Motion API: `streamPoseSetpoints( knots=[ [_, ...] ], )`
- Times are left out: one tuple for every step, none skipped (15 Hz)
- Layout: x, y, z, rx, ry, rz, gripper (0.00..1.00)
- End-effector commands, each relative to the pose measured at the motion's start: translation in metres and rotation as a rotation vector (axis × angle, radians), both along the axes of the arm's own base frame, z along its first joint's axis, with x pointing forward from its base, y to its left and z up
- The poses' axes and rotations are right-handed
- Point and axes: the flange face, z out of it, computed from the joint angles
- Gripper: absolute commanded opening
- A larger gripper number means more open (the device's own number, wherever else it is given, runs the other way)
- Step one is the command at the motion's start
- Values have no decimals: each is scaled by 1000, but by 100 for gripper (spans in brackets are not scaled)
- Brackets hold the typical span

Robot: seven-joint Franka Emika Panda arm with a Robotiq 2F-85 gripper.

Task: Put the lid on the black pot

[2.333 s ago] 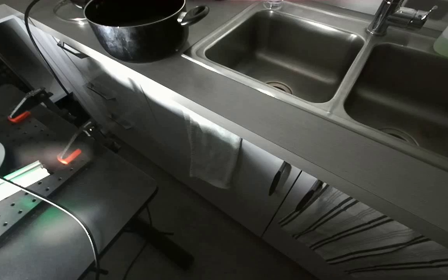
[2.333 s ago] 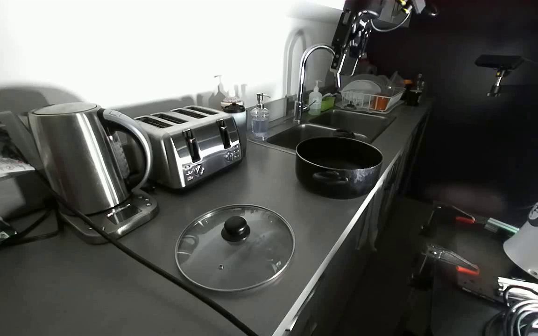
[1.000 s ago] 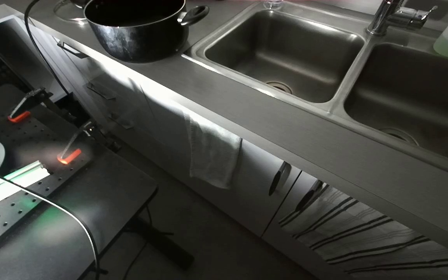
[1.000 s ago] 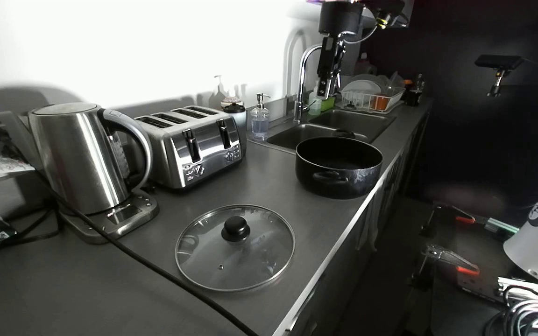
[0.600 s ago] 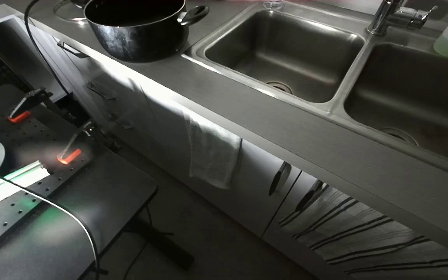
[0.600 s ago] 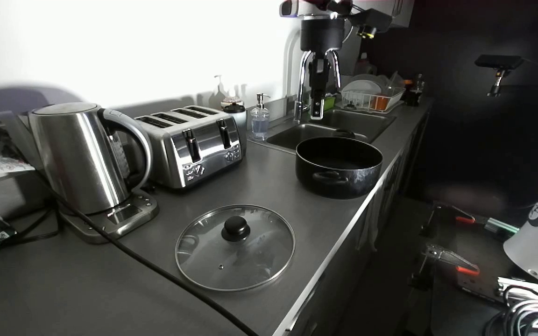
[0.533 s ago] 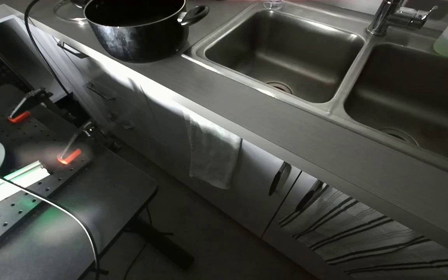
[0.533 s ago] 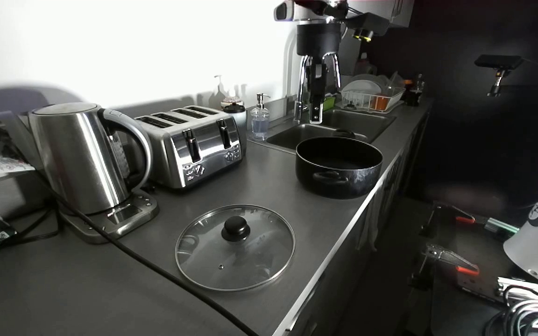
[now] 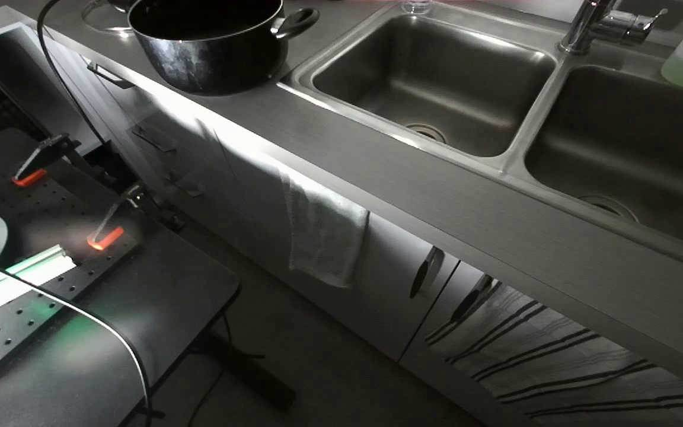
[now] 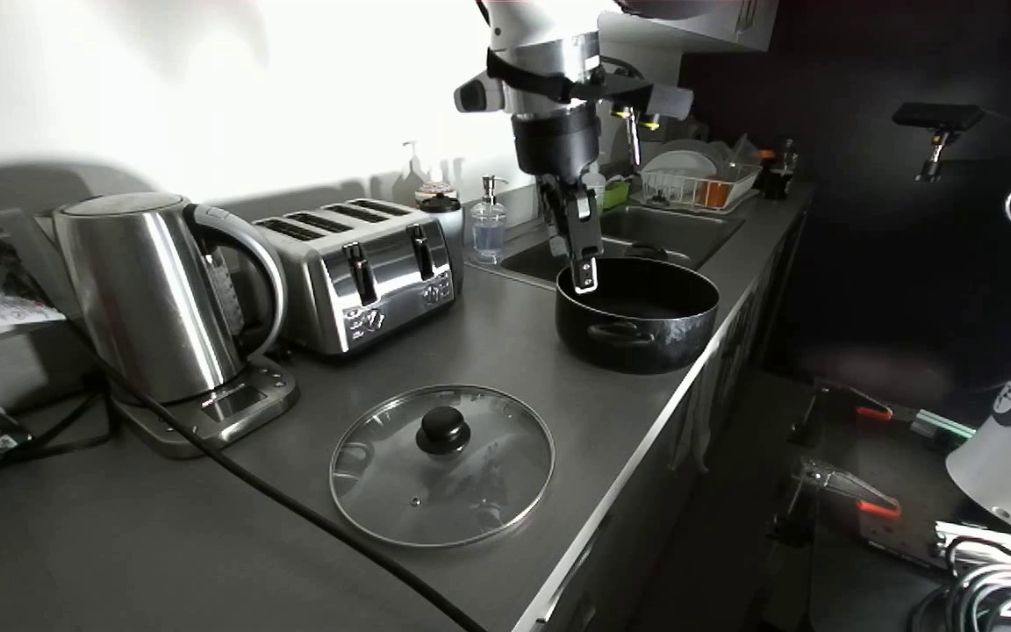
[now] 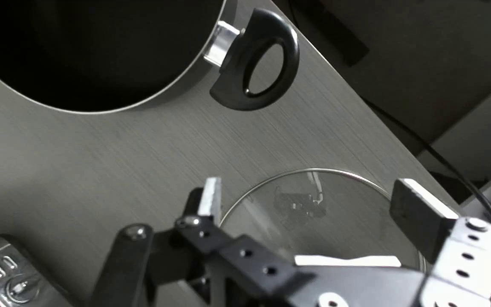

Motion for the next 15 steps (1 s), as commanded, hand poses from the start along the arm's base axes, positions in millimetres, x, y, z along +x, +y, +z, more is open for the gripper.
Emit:
streamPoseSetpoints(
  knots=[
    [16, 24, -23, -71, 45, 111, 100],
    [18, 30, -31, -88, 52, 138, 100],
    [19, 37, -38, -100, 61, 170, 100],
    [21, 43, -45, -114, 66, 193, 100],
    [22, 50, -51, -122, 73, 222, 100],
    [24, 56, -57, -132, 78, 241, 100],
    [25, 63, -65, -139, 83, 265, 100],
    [28, 69, -71, -144, 90, 287, 100],
    [30, 74, -78, -151, 96, 302, 100],
    [32, 78, -84, -156, 99, 320, 100],
    [36, 83, -92, -160, 105, 334, 100],
    [39, 86, -98, -166, 108, 343, 100],
    [44, 90, -105, -169, 113, 353, 100],
    [47, 93, -111, -174, 117, 358, 100],
    [51, 96, -117, -176, 124, 365, 100]
  ],
)
